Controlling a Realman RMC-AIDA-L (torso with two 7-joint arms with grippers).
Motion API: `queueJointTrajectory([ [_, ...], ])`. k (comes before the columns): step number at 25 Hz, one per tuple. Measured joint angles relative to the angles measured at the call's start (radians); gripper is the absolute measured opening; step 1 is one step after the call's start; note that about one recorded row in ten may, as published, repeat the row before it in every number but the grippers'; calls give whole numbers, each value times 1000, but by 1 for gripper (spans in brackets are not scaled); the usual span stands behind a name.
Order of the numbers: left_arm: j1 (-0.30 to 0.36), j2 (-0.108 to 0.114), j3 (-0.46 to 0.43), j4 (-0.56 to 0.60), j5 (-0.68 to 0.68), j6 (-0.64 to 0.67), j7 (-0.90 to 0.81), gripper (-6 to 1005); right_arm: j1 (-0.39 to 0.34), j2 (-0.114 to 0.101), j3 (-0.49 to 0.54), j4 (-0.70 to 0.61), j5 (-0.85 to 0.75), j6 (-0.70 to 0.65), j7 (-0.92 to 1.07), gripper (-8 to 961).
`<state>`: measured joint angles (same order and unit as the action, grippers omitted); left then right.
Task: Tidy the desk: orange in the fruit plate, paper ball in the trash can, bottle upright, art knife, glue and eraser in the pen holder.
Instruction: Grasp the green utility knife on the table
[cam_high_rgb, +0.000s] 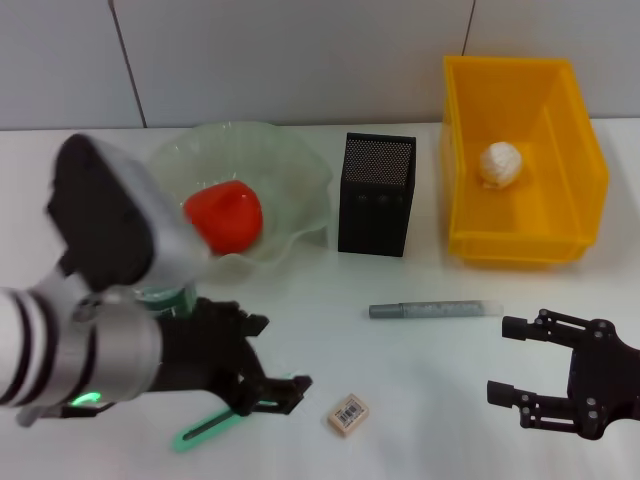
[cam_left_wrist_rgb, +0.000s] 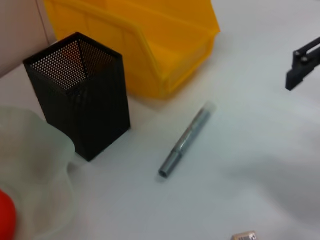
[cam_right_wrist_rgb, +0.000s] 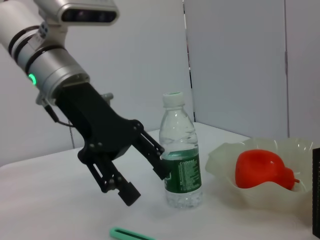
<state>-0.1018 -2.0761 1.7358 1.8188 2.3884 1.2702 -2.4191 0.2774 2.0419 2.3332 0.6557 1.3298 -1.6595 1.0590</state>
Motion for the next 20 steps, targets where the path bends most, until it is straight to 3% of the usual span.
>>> queueJointTrajectory([
  [5,-98,-2,6,-39,35,66,-100,801,2,0,-3,-2,-1,1,-1,775],
  [6,-155,-2,10,-95,47,92,-126,801,2,0,-3,-2,-1,1,-1,775],
  [10,-219,-3,33,-173,96,101,-156,795,5,2,-7,-2,-11,2,-1,774],
  [20,-279,-4,67,-225,155,118,-173,765,14,9,-9,0,-57,-14,-1,774],
])
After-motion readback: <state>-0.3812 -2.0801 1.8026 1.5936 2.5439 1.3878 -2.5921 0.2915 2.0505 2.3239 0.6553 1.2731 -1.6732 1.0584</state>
